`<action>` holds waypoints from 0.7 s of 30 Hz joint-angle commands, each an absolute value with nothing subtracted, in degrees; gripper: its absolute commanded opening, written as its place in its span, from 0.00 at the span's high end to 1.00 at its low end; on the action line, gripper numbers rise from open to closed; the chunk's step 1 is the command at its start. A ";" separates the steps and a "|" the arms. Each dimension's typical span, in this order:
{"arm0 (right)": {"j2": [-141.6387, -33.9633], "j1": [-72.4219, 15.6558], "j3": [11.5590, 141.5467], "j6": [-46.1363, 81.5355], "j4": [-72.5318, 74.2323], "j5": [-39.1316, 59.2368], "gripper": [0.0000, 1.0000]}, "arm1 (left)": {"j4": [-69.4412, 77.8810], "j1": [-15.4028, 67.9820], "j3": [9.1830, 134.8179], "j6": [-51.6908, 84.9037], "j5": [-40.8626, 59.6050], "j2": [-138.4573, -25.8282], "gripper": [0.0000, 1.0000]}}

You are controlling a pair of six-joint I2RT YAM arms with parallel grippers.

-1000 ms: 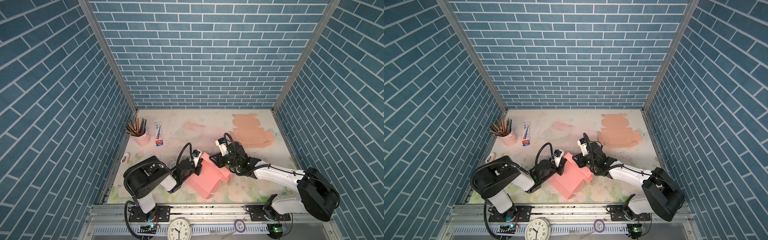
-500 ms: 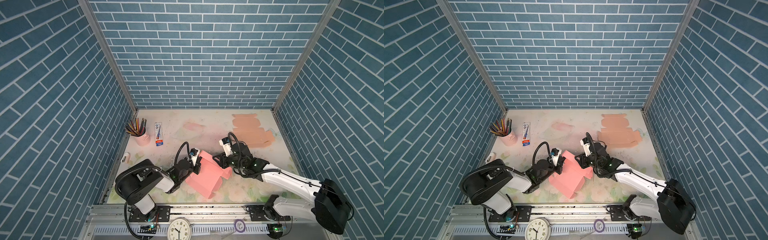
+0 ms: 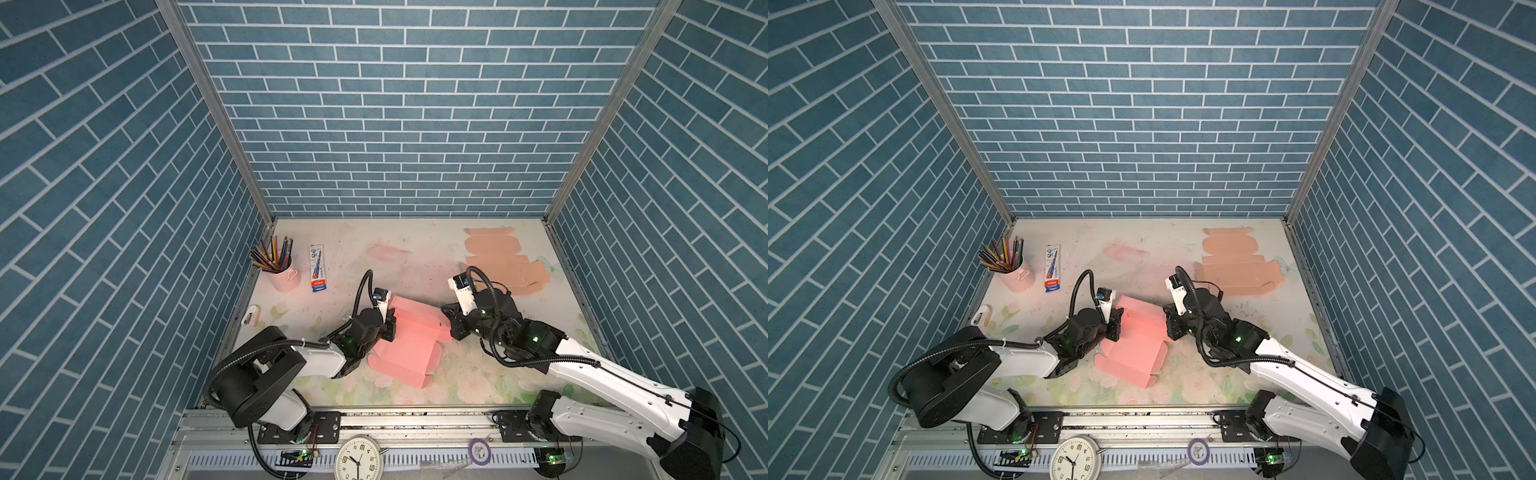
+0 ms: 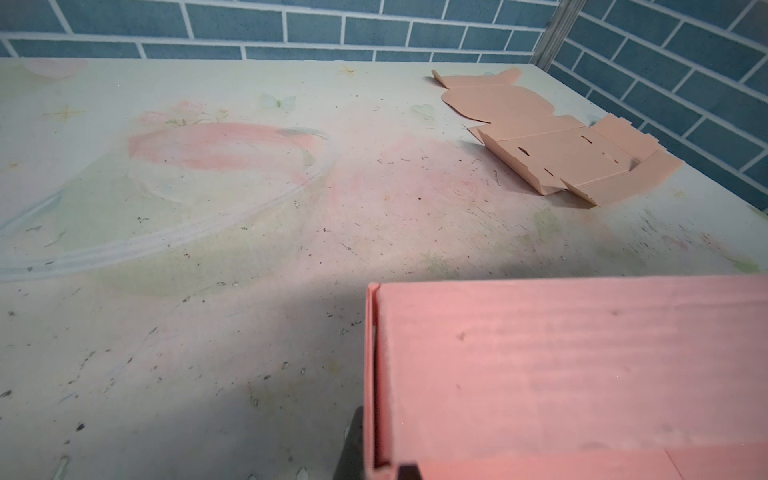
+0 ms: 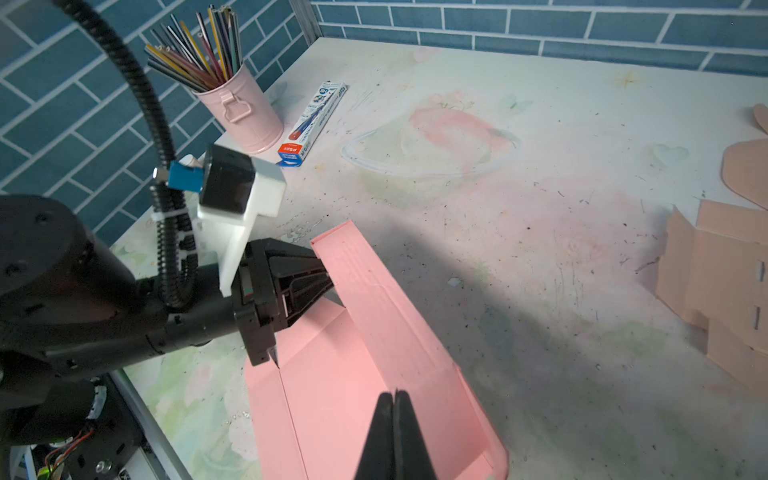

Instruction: Fold the paper box

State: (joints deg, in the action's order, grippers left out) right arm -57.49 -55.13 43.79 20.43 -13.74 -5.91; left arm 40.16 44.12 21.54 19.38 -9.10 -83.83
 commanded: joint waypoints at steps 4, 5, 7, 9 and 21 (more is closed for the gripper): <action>-62.82 -58.89 47.92 17.63 -20.35 -14.95 1.00 | 30.70 42.84 24.28 22.89 -10.62 -79.72 0.95; -63.51 -58.89 48.19 17.94 -20.91 -15.66 1.00 | 30.15 42.78 24.34 23.15 -10.68 -79.28 0.95; -64.39 -59.04 48.47 18.52 -21.94 -17.28 1.00 | 29.33 42.72 24.35 23.31 -10.90 -78.08 0.95; -64.62 -59.06 48.36 18.79 -22.34 -18.24 1.00 | 29.74 42.72 23.74 23.09 -10.51 -76.99 0.95; -68.59 -59.14 47.80 20.03 -19.59 -16.68 1.00 | 31.87 42.79 21.37 21.41 -8.57 -74.17 0.95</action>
State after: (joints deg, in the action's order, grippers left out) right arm -67.31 -58.85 47.11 19.20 -20.43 -16.71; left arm 30.33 43.09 22.46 21.65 -9.34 -75.92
